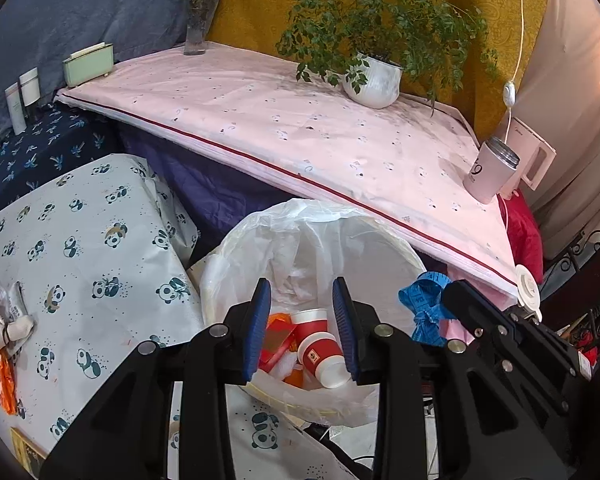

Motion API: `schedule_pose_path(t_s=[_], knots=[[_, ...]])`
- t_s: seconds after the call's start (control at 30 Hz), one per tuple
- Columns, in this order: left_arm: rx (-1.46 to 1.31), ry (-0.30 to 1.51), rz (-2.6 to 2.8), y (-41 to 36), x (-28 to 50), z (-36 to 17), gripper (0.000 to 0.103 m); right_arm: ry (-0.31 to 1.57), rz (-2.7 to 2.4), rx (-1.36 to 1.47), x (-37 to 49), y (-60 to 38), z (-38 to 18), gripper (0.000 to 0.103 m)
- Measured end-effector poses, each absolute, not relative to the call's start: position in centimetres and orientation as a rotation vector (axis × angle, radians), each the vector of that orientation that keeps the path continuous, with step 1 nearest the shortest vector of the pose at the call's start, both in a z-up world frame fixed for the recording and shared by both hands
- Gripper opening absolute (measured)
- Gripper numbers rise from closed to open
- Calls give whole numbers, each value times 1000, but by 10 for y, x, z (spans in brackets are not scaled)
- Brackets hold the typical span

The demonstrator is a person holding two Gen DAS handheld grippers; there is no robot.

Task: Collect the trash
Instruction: 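Open the left tool over the bin while the right tool releases the blue plastic inside, then move both tools back over the table toward the remaining trash pile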

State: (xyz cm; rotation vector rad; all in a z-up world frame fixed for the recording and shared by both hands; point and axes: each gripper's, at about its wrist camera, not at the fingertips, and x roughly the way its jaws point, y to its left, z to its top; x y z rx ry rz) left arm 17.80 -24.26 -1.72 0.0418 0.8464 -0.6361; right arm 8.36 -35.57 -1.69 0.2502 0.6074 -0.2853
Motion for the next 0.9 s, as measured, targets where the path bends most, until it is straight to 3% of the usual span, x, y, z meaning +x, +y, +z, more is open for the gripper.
schedule_pose_path(t_s=[0.23, 0.37, 0.6, 0.77, 0.9], knots=[[20, 845, -583, -224, 186, -19, 36, 614, -291, 235, 98, -350, -19, 2], [6, 834, -552, -210, 188, -18, 42, 612, -288, 219, 103, -342, -16, 23], [-20, 831, -509, -183, 189, -15, 44, 610, -288, 206, 104, -326, -8, 27], [-40, 810, -470, -157, 183, -8, 49, 602, -272, 189, 97, -301, 4, 48], [-58, 801, -428, -132, 176, -2, 52, 604, -244, 168, 92, -276, 12, 56]])
